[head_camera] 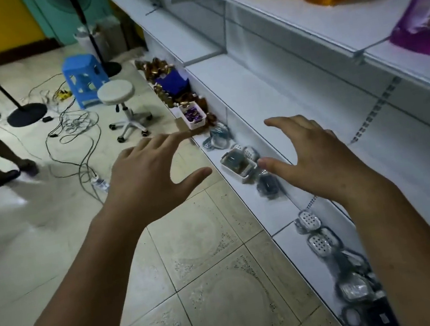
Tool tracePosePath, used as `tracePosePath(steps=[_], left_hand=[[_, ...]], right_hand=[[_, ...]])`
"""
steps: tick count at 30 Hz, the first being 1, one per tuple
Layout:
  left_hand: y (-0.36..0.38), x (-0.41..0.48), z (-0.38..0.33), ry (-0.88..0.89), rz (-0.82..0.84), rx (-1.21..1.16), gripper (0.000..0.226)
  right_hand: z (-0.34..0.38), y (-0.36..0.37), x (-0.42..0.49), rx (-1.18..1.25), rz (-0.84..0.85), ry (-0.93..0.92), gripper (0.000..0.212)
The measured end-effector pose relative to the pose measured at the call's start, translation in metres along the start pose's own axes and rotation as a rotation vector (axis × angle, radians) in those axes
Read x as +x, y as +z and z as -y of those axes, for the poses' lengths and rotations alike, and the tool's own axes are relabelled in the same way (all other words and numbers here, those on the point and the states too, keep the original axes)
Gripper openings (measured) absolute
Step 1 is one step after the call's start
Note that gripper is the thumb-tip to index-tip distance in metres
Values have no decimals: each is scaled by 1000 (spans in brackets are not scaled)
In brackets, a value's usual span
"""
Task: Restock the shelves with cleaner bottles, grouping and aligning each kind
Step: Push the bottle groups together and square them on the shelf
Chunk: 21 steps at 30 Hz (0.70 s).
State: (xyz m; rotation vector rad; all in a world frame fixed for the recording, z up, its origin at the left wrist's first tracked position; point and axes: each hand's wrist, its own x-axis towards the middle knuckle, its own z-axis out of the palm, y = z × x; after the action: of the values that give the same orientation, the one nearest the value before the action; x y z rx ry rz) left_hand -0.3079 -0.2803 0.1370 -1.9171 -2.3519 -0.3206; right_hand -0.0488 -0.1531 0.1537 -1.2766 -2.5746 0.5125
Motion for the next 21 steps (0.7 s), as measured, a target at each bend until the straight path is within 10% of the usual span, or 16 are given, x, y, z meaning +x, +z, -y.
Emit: tracePosePath(steps=[21], left_hand=[[27, 268, 121, -114, -27, -15, 81]], right_hand=[[19, 13, 325, 98, 48, -144, 74]])
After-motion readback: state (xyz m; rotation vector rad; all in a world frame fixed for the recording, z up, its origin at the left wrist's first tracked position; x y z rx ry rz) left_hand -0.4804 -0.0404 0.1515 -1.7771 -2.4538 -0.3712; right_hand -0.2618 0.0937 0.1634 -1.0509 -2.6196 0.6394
